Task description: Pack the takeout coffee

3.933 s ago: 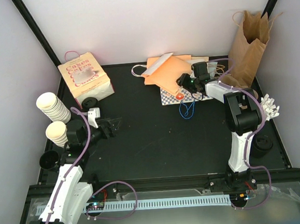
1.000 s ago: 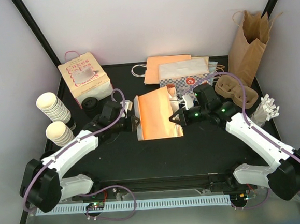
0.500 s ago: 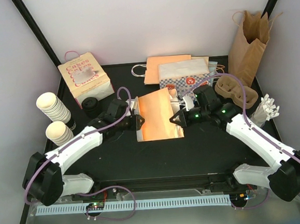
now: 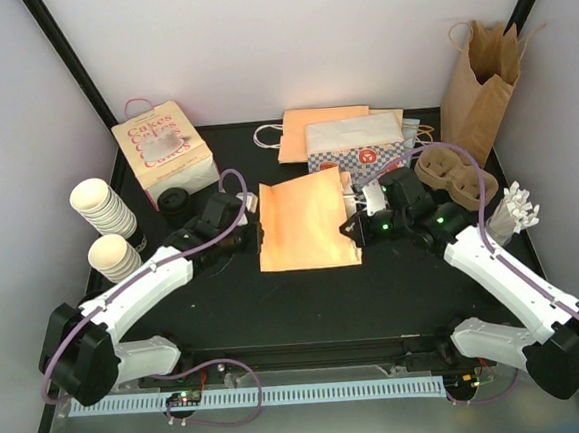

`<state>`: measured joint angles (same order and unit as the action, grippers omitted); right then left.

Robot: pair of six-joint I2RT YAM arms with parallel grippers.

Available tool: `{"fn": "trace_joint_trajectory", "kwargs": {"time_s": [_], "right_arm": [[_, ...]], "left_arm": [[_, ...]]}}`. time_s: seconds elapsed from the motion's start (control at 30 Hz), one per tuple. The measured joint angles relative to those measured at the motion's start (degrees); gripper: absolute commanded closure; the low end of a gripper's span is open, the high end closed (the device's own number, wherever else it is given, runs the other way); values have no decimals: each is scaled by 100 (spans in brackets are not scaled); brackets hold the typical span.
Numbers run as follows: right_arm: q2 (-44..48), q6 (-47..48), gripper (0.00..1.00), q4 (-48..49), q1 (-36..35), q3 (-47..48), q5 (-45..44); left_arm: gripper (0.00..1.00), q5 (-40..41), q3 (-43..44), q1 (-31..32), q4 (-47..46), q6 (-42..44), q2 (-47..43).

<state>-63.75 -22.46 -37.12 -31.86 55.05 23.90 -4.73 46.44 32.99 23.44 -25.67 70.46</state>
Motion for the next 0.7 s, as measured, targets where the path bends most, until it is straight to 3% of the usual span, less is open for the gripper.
{"fn": "trace_joint_trajectory", "kwargs": {"time_s": [0.2, 0.33, 0.53, 0.7], "right_arm": [[175, -79, 96, -160, 15, 9, -404], [232, -120, 96, -199, 127, 9, -422], [358, -188, 96, -205, 348, 11, -76], [459, -219, 97, -214, 452, 15, 334]], "left_arm": [[98, -533, -149, -439, -90, 13, -236], [98, -1528, -586, -1060, -463, 20, -437], [98, -2975, -1187, -1738, -1220, -7, -476], [93, -3654, -1475, -2013, -1696, -57, -472]]}}
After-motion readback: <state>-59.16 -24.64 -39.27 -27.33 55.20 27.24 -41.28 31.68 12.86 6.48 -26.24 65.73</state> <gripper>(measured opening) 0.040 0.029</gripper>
